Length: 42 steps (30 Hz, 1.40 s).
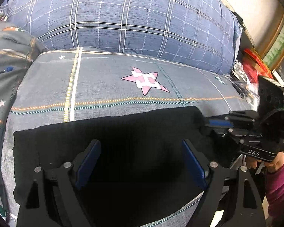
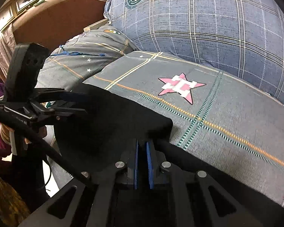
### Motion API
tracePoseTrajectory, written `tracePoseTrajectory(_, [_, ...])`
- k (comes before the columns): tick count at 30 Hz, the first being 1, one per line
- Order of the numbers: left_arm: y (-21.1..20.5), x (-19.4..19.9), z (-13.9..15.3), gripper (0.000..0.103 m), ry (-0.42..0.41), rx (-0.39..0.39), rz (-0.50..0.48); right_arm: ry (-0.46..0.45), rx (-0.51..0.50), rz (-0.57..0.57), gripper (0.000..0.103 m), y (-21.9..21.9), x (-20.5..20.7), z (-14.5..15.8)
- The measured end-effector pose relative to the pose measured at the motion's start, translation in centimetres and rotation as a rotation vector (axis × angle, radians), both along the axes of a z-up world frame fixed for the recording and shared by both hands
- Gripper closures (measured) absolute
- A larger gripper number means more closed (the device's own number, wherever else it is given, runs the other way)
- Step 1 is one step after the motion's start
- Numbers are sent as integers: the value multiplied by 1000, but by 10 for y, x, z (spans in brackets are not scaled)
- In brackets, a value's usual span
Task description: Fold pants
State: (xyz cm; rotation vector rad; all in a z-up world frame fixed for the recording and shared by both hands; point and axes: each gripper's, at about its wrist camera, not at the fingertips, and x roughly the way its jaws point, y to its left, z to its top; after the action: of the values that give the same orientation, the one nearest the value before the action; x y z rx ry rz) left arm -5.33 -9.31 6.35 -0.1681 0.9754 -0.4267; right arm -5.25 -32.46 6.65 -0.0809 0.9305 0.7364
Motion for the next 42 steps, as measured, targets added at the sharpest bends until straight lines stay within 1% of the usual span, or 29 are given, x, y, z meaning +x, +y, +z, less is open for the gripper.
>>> tracePoseTrajectory(2, [0,2,-1,18,0,-15,7,-70,-38,-6,94,6,0,12])
tracePoseTrajectory(4, [-2,3,-3,18,6,-24,12,-111,-57,-25,94,9,6,19])
tracePoseTrajectory(5, [-4,3,-4,18,12,-25,11,-127,-63,-57,94,10,11,18])
tracePoseTrajectory(6, [-7,3,-6,18,18,-22,7,-117,-60,-76,94,12,16,12])
tracePoseTrajectory(8, [-11,0,-8,18,21,-5,-10,-62,-49,-97,93,13,21,-7])
tracePoseTrajectory(9, [-13,-2,-8,18,14,7,-20,-49,-41,-110,88,12,20,-12])
tracePoseTrajectory(10, [-14,-4,-7,18,9,15,-23,-36,-20,-123,88,8,19,-13])
tracePoseTrajectory(11, [-14,-6,-6,18,3,26,-26,-18,15,-135,83,-2,16,-11])
tracePoseTrajectory(12, [-14,-7,-6,18,-1,34,-27,-10,41,-167,74,-16,13,-4])
tracePoseTrajectory(13, [-12,-9,-5,18,-5,38,-30,-20,47,-194,69,-27,9,3])
tracePoseTrajectory(14, [-10,-11,-5,18,-7,37,-31,-49,39,-229,57,-43,1,13])
tracePoseTrajectory(15, [-8,-13,-4,18,-8,35,-28,-89,5,-276,46,-62,-9,23])
tracePoseTrajectory(16, [-5,-13,-5,18,-7,33,-22,-118,-53,-334,43,-81,-18,30])
tracePoseTrajectory(17, [-3,-14,-5,18,-4,28,-15,-128,-114,-394,41,-100,-26,33])
tracePoseTrajectory(19, [0,-14,-8,18,10,17,-6,-111,-187,-487,41,-133,-38,32])
tracePoseTrajectory(21, [2,-13,-12,18,27,9,3,-67,-221,-601,41,-172,-52,25])
tracePoseTrajectory(23, [1,-14,-14,18,29,13,11,-38,-257,-683,41,-195,-60,16])
tracePoseTrajectory(24, [0,-14,-13,18,25,17,12,-28,-266,-704,41,-202,-62,13])
tracePoseTrajectory(26, [-4,-16,-10,18,18,12,3,-3,-272,-725,42,-214,-65,4])
tracePoseTrajectory(28, [-8,-17,-6,18,7,5,-8,13,-294,-735,45,-215,-64,-1])
tracePoseTrajectory(29, [-11,-18,-4,18,-1,4,-14,17,-290,-730,49,-215,-63,-3])
tracePoseTrajectory(30, [-14,-18,-3,18,-7,4,-21,21,-276,-720,61,-217,-63,-6])
tracePoseTrajectory(31, [-19,-18,-2,18,-10,5,-29,30,-270,-710,66,-216,-61,-9])
tracePoseTrajectory(33, [-27,-16,-3,18,-10,6,-45,46,-279,-692,80,-213,-56,-17])
tracePoseTrajectory(34, [-31,-15,-5,18,-10,13,-51,40,-276,-692,81,-212,-55,-19])
tracePoseTrajectory(36, [-35,-15,-6,18,-9,30,-50,15,-268,-680,96,-208,-57,-14])
tracePoseTrajectory(39, [-29,-17,-2,18,-25,41,-48,-55,-282,-686,96,-208,-62,2])
tracePoseTrajectory(40, [-25,-18,0,18,-36,50,-37,-63,-288,-699,96,-211,-62,5])
tracePoseTrajectory(42, [-13,-21,4,18,-54,68,-4,-53,-339,-723,96,-217,-58,-1])
